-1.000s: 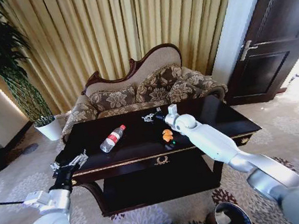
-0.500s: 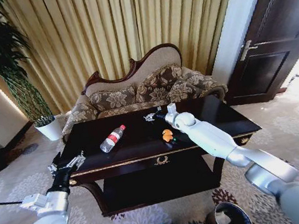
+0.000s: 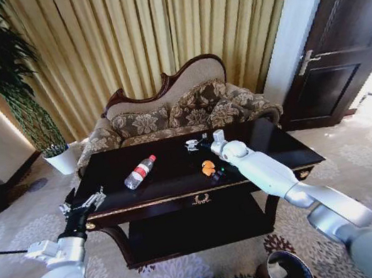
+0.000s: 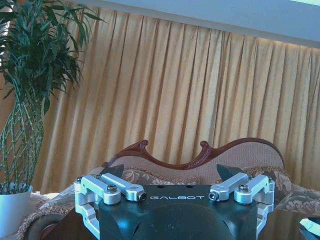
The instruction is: Move to the front of the table and place the trash on the table into the trash bin.
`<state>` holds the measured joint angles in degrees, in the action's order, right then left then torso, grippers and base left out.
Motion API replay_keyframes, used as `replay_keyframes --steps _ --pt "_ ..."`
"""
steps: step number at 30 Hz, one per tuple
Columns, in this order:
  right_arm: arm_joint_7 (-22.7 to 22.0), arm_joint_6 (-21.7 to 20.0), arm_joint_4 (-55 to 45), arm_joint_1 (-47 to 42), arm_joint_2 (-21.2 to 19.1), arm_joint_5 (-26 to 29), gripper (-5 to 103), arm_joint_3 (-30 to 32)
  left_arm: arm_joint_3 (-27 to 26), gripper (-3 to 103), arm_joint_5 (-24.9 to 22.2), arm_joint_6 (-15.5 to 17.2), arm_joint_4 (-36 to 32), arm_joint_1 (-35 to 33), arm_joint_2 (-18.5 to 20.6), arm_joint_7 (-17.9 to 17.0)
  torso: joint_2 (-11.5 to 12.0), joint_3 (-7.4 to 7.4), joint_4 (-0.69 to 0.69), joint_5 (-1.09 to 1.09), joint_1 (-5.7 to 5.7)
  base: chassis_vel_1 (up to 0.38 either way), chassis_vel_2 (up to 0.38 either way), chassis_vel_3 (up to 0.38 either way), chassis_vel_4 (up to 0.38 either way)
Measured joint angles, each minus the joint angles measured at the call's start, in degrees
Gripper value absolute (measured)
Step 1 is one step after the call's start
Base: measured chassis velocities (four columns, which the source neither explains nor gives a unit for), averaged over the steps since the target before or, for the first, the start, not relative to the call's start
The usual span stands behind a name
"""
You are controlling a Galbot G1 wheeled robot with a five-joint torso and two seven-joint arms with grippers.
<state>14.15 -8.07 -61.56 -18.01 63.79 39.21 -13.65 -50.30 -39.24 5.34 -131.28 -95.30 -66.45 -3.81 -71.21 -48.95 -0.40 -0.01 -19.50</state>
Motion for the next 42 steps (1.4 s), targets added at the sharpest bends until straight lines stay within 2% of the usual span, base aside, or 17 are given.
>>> replay_keyframes --steps 21,30,42 --pt "0.0 0.7 1.5 -0.4 0.1 -1.4 100 -0.6 0.2 100 -0.3 -1.0 1.3 0.4 -0.2 0.6 0.0 0.0 0.0 0.0 0.0 0.0 0.0 0.0 0.0" --pt "0.0 -4.1 0.6 1.0 0.4 -1.6 100 -2.3 0.0 100 -0.3 -1.7 2.0 0.3 -0.3 1.3 0.0 0.0 0.01 0.0 0.0 0.0 0.0 0.0 0.0" --pt "-0.3 -6.3 1.2 2.2 0.9 -1.1 100 -3.0 -0.7 100 -0.5 -2.5 2.6 0.0 -0.2 1.8 0.0 0.0 0.0 0.01 0.0 0.0 0.0 0.0 0.0"
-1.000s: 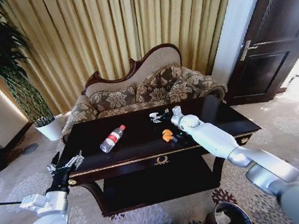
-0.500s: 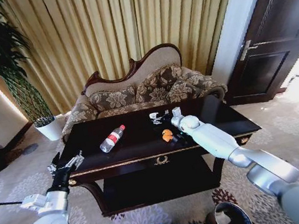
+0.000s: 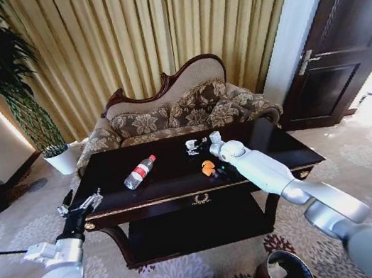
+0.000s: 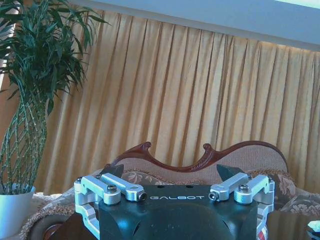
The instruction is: Move to the front of the table and place the trash on the table into the trash bin.
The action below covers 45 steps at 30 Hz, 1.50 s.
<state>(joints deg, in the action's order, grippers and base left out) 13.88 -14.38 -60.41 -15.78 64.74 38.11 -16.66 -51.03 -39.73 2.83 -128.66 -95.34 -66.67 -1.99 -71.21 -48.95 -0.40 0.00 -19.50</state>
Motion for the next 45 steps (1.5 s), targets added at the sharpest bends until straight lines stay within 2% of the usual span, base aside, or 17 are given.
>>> replay_keyframes --steps 3,5,6,9,12,13,16,17,18,19,21,23,24,25,27,30,45 --pt "-0.1 0.0 0.4 0.2 0.1 0.0 100 -0.3 0.0 100 -0.2 -0.1 0.1 0.0 0.1 0.0 0.0 0.0 0.0 0.0 0.0 0.0 0.0 0.0 0.0" --pt "-0.6 0.3 0.6 0.3 0.1 0.1 91 -0.4 -0.1 100 -0.4 -0.2 0.1 0.1 0.2 0.1 0.0 0.0 -0.01 0.0 0.0 0.0 0.0 0.0 0.0" --pt "-0.6 0.3 0.6 0.3 0.1 0.1 91 -0.4 -0.1 100 -0.4 -0.2 0.1 0.1 0.2 0.1 0.0 0.0 -0.01 0.0 0.0 0.0 0.0 0.0 0.0" --pt "-0.9 0.5 0.6 0.2 0.0 0.2 75 -0.5 -0.3 100 -0.7 -0.3 0.2 0.0 0.2 0.2 0.0 0.0 0.0 0.0 0.0 0.0 0.0 0.0 0.0" --pt "-1.1 0.6 0.6 0.1 -0.1 0.2 70 -0.5 -0.4 100 -0.9 -0.5 0.3 -0.1 0.3 0.2 0.0 0.0 0.0 0.0 0.0 0.0 0.0 0.0 0.0" --pt "-1.2 0.7 0.5 0.0 -0.1 0.2 57 -0.5 -0.5 100 -0.9 -0.6 0.3 -0.1 0.3 0.2 0.0 0.0 0.0 0.0 0.0 0.0 0.0 0.0 0.0" --pt "-1.2 0.7 0.5 0.0 -0.1 0.2 57 -0.5 -0.5 100 -1.0 -0.6 0.4 -0.1 0.4 0.2 0.0 0.0 0.0 -0.01 0.0 0.0 0.0 0.0 0.0" --pt "-1.2 0.7 0.5 0.0 -0.2 0.2 47 -0.5 -0.5 100 -1.0 -0.6 0.4 -0.1 0.4 0.2 0.0 0.0 -0.01 -0.01 0.0 0.0 0.0 0.0 0.0" --pt "-1.3 0.7 0.4 0.0 -0.2 0.2 41 -0.5 -0.5 100 -1.0 -0.7 0.4 -0.1 0.4 0.3 0.0 0.0 0.0 -0.01 0.0 0.0 0.0 0.0 0.0" --pt "-1.3 0.7 0.4 0.0 -0.2 0.2 41 -0.5 -0.5 100 -1.0 -0.7 0.4 -0.1 0.4 0.3 0.0 0.0 0.0 -0.01 0.0 0.0 0.0 0.0 0.0" --pt "-1.3 0.7 0.3 -0.2 -0.2 0.2 31 -0.5 -0.4 100 -1.0 -0.7 0.4 -0.1 0.3 0.3 0.0 0.0 0.0 -0.01 0.0 0.0 0.0 0.0 0.0" --pt "-1.3 0.8 0.3 -0.2 -0.2 0.2 31 -0.5 -0.4 100 -1.0 -0.7 0.4 -0.1 0.3 0.3 0.0 0.0 0.0 0.0 0.0 0.0 0.0 0.0 0.0" --pt "-1.3 1.0 0.3 -0.4 -0.2 0.2 24 -0.4 -0.4 100 -1.0 -0.8 0.5 -0.1 0.3 0.4 0.0 0.0 0.0 0.0 0.0 0.0 0.0 0.0 0.0" --pt "-1.3 1.0 0.3 -0.4 -0.2 0.2 24 -0.4 -0.4 100 -1.0 -0.8 0.5 -0.1 0.3 0.4 0.0 0.0 0.0 0.0 0.0 0.0 0.0 0.0 0.0" --pt "-1.3 1.2 0.2 -0.7 -0.3 0.2 13 -0.2 -0.4 100 -1.0 -0.9 0.6 -0.2 0.2 0.4 0.0 0.0 0.0 -0.01 0.0 0.0 0.0 0.0 0.0" --pt "-1.3 1.3 -0.2 -1.2 -0.5 0.2 3 0.1 -0.4 100 -0.9 -1.0 0.6 -0.3 0.2 0.5 0.0 0.0 0.0 -0.01 0.0 0.0 0.0 0.0 0.0" --pt "-2.4 1.2 -2.9 -2.4 -1.1 1.3 0 1.9 -0.4 100 -0.9 -1.3 0.9 -0.3 0.2 0.6 0.0 0.0 0.0 -0.01 -0.01 0.0 0.0 0.0 0.0"
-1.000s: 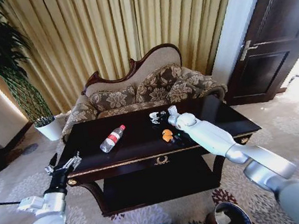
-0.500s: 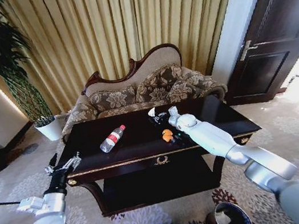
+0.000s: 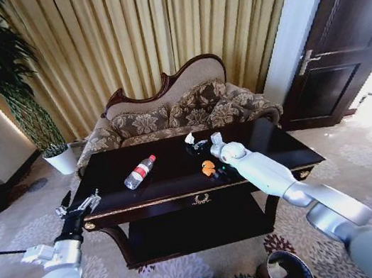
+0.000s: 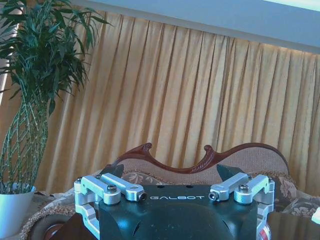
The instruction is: Move to the front of the table and place the trash on the table into the trash bin.
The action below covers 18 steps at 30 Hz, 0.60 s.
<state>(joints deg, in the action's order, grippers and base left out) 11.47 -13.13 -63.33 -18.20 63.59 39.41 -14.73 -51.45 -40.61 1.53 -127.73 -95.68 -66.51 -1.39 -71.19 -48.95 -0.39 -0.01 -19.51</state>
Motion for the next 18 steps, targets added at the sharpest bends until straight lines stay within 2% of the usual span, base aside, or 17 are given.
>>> replay_keyframes --steps 8,15,18 --pt "-1.8 -0.9 -5.3 -1.9 -2.1 2.6 0 2.7 0.1 100 0.1 -0.5 0.7 0.1 0.1 0.1 0.0 0.0 -0.01 0.0 0.0 0.0 0.0 0.0 0.0" --pt "-7.2 -1.5 -11.9 -5.7 -2.6 6.8 0 8.2 -0.1 100 0.0 -0.5 1.3 0.6 0.2 0.1 0.0 0.0 0.0 0.0 0.0 0.0 0.0 0.0 0.0" --pt "-8.0 -1.5 -13.4 -7.0 -2.6 7.1 0 10.0 0.0 100 0.0 -0.5 1.3 0.6 0.2 0.1 0.0 0.0 0.0 0.0 0.0 0.0 0.0 0.0 0.0"
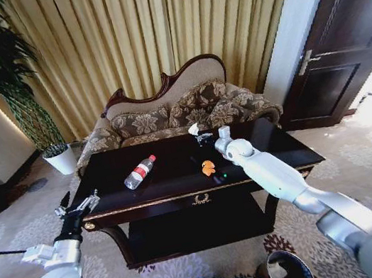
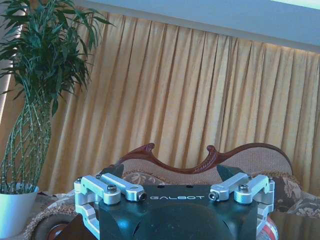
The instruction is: Move to the front of the table and place the trash on the table into the trash bin.
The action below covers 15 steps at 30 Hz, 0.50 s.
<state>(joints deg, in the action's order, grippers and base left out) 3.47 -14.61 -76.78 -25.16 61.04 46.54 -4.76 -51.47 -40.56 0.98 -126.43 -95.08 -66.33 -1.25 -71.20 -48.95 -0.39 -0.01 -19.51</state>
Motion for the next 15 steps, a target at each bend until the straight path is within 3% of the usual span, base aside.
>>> replay_keyframes --steps 5,15 --pt "-1.5 0.0 -6.1 -5.3 -1.7 0.6 0 5.7 0.2 100 0.0 0.0 0.0 0.2 0.1 0.0 0.0 0.0 -0.02 0.0 0.0 0.0 0.0 0.0 0.0" --pt "-1.5 0.7 -10.9 -11.2 -4.8 0.6 0 11.5 1.1 100 0.3 0.1 -0.4 0.7 0.2 0.1 0.0 0.0 -0.01 0.0 0.0 0.0 0.0 0.0 0.0"
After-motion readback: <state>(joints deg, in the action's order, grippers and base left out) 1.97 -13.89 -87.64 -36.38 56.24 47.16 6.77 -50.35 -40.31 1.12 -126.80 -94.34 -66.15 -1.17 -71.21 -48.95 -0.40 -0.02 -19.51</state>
